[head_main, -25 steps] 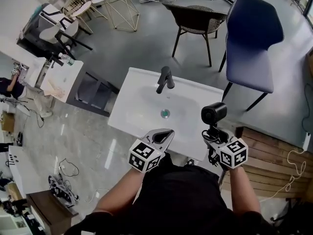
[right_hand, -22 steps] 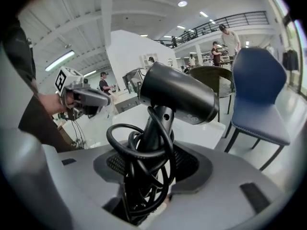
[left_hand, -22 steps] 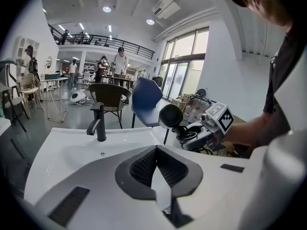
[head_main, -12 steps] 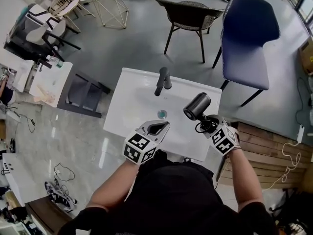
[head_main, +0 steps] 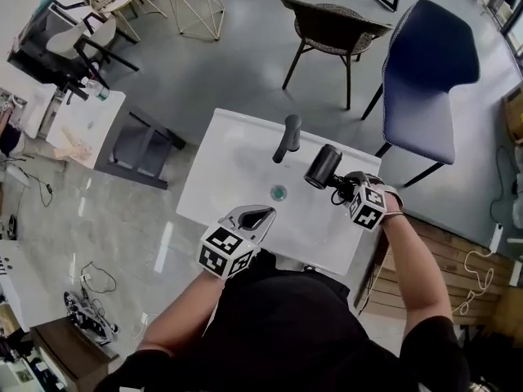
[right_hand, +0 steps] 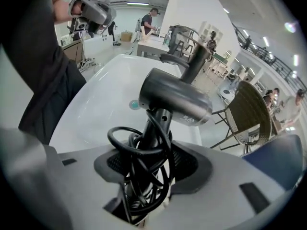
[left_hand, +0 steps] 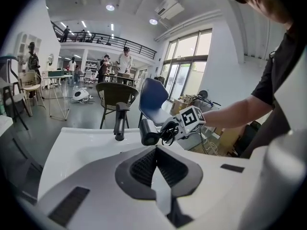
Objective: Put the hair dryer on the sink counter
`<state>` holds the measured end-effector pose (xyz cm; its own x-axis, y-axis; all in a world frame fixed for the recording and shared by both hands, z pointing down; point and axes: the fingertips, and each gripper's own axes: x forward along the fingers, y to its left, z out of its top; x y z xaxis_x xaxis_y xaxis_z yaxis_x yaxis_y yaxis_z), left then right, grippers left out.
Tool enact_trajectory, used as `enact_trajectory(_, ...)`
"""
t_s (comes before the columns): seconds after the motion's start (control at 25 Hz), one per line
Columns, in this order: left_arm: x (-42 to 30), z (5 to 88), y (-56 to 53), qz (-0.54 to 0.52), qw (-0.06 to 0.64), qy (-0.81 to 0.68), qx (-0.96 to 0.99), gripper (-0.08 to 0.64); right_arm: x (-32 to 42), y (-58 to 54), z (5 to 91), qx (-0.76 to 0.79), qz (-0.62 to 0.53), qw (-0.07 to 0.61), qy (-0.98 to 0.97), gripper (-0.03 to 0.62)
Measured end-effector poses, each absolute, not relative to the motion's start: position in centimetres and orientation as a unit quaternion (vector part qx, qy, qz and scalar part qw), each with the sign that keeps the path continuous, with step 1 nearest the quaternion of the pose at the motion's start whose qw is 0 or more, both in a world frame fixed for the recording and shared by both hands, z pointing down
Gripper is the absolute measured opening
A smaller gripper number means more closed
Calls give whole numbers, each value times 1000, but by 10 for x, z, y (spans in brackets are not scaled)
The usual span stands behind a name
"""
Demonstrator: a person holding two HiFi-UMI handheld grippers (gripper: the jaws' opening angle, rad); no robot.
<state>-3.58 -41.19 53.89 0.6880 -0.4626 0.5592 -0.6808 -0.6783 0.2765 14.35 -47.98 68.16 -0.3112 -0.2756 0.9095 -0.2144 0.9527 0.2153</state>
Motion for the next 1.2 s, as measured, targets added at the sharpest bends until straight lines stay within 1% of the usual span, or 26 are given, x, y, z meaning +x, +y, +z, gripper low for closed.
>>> enact_trajectory(0.48, -91, 545, -398, 217, 259, -379, 861, 0, 122, -540, 713, 65, -103, 621, -774, 215)
enact_trajectory(0.76, -108, 546, -390, 208, 269, -408, 848, 0, 120, -548, 718, 50, -129, 616, -775, 215)
enact_trajectory(1.2, -103, 536, -388, 203, 263, -407, 851, 0, 129, -553, 727, 71, -122, 616, -775, 227)
